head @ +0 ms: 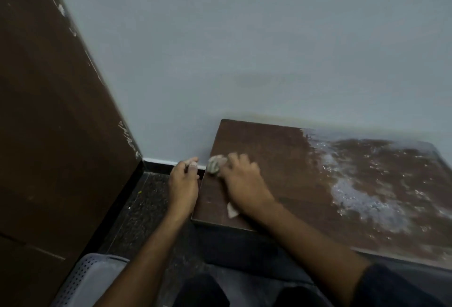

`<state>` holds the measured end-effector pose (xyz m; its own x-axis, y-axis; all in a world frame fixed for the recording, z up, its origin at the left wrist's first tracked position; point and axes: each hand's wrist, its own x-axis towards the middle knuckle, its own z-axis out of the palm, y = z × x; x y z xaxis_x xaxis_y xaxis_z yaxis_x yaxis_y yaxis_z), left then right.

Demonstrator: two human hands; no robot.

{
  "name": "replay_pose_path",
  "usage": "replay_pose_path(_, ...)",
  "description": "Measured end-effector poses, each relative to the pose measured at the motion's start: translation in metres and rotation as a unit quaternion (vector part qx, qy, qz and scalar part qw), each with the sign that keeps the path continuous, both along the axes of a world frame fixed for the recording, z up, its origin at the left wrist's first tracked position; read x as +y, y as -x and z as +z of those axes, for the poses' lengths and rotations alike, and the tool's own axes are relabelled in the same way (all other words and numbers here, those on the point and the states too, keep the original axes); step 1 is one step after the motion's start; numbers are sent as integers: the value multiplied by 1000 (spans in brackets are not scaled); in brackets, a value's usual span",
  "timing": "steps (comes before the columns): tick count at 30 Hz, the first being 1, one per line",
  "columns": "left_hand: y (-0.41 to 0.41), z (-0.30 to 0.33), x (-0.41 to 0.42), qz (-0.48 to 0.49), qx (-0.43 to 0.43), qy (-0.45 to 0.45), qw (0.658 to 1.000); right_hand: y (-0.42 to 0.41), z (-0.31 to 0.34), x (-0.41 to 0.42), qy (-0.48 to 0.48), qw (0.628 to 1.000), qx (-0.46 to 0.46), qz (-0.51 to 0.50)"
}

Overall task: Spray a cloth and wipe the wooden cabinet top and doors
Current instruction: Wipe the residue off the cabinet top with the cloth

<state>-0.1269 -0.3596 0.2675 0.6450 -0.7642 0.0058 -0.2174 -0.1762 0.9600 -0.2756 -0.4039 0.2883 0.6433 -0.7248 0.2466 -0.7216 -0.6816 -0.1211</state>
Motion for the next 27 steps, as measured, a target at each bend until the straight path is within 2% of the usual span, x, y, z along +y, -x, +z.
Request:
replay_pose_path(2, 1, 0, 6, 27, 44, 14, 999, -4, -5, 38, 2, 994, 8, 110)
replay_pose_path(4, 1, -2, 13, 31, 78, 19, 996, -2, -8, 47, -9, 987, 24, 160)
replay_pose_path(6, 1, -4, 19, 20, 80, 21, 996, 0, -6, 26, -4, 993, 23, 118)
replay_pose_path(9, -3, -5, 28, 11, 74, 13, 997, 2, 1, -12, -17, 1000, 0, -19)
replay_pose_path(11, -5, -3, 32, 9, 67, 16, 998, -1, 1, -9, -24, 998, -24, -47)
replay_pose_path(13, -7, 0, 34, 12, 65, 25, 997, -5, -3, 15, -14, 999, -34, 7)
replay_pose_path(15, -8, 2, 33, 18, 69, 28, 997, -3, -9, 50, 6, 994, -28, 107)
replay_pose_path(18, -6, 3, 34, 13, 61, 21, 998, 18, -16, 65, -8, 977, 19, 214)
replay_pose_path(20, -2, 4, 37, -5, 21, 16, 1000, 32, -11, 45, -12, 985, 15, 170)
replay_pose_path(22, 2, 6, 41, -17, -46, 7, 999, 40, -4, 21, -20, 998, -18, 55)
replay_pose_path(24, 6, 9, 43, -31, -101, 12, 994, 37, 4, 17, -31, 999, -11, -24)
replay_pose_path(25, 8, 10, 43, -40, -118, 19, 992, 33, 5, 24, -31, 999, -11, -30)
replay_pose_path(27, 13, 11, 43, -53, -143, 29, 988, 27, -1, 47, -22, 999, -10, 28)
